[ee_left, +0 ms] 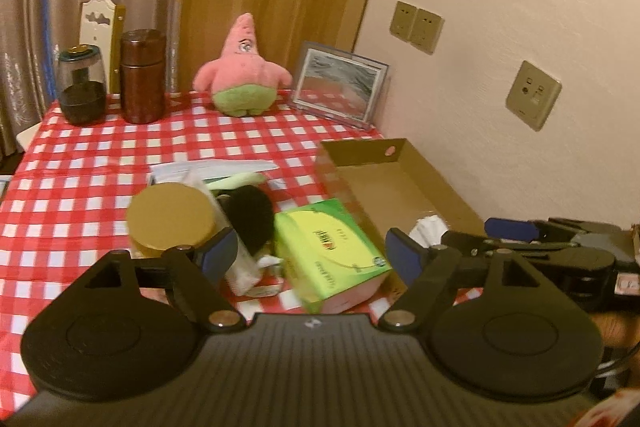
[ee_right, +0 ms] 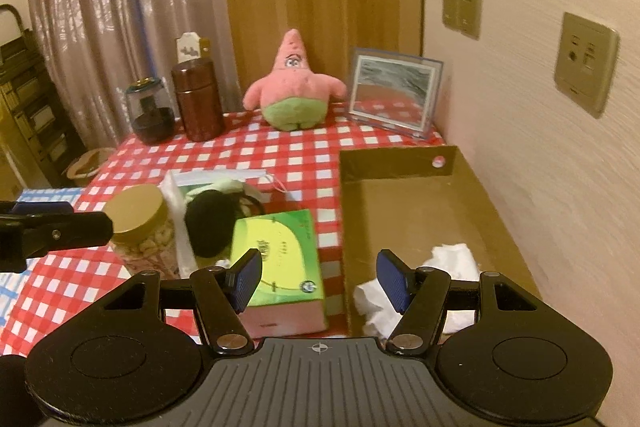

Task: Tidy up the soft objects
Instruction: 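Withdraw both grippers from the box back toward the table items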

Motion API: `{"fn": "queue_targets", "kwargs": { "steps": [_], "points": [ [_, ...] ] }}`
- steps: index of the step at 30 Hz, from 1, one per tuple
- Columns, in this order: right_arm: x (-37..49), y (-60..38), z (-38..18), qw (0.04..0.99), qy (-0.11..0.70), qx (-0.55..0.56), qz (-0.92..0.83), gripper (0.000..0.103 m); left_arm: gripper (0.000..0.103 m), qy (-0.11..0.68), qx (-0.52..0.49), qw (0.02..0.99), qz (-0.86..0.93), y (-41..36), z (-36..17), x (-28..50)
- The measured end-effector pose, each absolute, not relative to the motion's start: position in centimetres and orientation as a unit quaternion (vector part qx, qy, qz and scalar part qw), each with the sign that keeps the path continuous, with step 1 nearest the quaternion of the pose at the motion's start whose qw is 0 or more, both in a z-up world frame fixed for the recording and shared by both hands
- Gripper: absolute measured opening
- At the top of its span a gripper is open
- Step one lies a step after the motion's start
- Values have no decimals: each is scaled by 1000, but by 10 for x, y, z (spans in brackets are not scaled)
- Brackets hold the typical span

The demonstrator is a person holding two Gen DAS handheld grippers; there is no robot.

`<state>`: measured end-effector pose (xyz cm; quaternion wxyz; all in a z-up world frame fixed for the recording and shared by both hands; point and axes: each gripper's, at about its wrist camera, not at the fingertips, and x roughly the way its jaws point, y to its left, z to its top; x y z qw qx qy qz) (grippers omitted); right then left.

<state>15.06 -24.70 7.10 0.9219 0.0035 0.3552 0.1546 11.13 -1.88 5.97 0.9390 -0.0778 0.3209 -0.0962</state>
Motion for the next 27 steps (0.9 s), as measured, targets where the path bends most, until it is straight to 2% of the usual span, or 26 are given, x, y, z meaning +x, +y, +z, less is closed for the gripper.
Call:
{"fn": "queue_targets", "kwargs": {
  "steps": [12, 27],
  "points": [
    [168, -212, 61, 911, 357, -12, 205, 63, 83, 330, -73, 939, -62, 39, 54, 113],
    [215, -177, 32, 885, 366, -63, 281, 63, 83, 360, -57, 928, -74, 85, 31, 158]
  ]
}}
